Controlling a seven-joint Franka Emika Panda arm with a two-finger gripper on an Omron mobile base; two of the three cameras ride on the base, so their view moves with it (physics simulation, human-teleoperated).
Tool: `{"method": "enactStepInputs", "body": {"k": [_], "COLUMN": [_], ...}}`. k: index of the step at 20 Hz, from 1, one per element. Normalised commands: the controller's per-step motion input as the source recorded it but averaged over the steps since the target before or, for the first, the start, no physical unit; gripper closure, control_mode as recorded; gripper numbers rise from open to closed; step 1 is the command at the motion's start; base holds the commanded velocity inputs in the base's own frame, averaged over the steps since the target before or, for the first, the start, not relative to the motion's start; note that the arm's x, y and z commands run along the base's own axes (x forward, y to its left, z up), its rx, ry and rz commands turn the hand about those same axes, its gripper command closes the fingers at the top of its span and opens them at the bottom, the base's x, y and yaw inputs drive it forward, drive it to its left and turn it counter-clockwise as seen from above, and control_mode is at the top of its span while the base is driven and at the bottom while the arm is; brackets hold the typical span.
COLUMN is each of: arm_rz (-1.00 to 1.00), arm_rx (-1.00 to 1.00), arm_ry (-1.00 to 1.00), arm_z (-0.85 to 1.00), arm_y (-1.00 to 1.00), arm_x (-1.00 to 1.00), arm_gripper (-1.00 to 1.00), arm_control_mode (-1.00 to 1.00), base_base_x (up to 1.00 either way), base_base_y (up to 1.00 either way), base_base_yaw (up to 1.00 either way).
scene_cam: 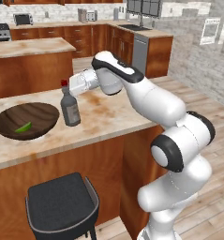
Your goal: There is a bowl on the dining counter. Grab a lemon wedge from the fridge and place it in the bowl. Then get the liquor bottle and glass cup from the cabinet and place them next to the bowl.
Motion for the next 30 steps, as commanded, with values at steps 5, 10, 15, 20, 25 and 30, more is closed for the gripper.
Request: {"method": "enactStepInputs", "body": {"k": [5, 10, 15, 20, 25, 30], "arm_rz": [0.02, 0.0, 0.0, 0.0, -0.04, -0.23], "arm_rx": [0.0, 0.0, 0.0, 0.0, 0.0, 0.0], "arm_ry": [-0.18, -0.21, -0.15, -0.11, -0.13, -0.01], "arm_z": [-0.05, 0.09, 0.43, 0.49, 0.49, 0.3], "arm_y": [-0.13, -0.18, -0.32, -0.33, -0.2, -0.02], "arm_x": [-0.15, -0.32, -0.28, -0.28, -0.6, -0.99], "arm_gripper": [-1.0, -1.0, -1.0, -1.0, -1.0, -1.0], "arm_control_mode": [-1.0, -1.0, -1.0, -1.0, -1.0, -1.0], "base_base_x": [0.0, 0.0, 0.0, 0.0, 0.0, 0.0], "base_base_y": [0.0, 0.0, 0.0, 0.0, 0.0, 0.0], "base_base_yaw": [0.0, 0.0, 0.0, 0.0, 0.0, 0.0]}}
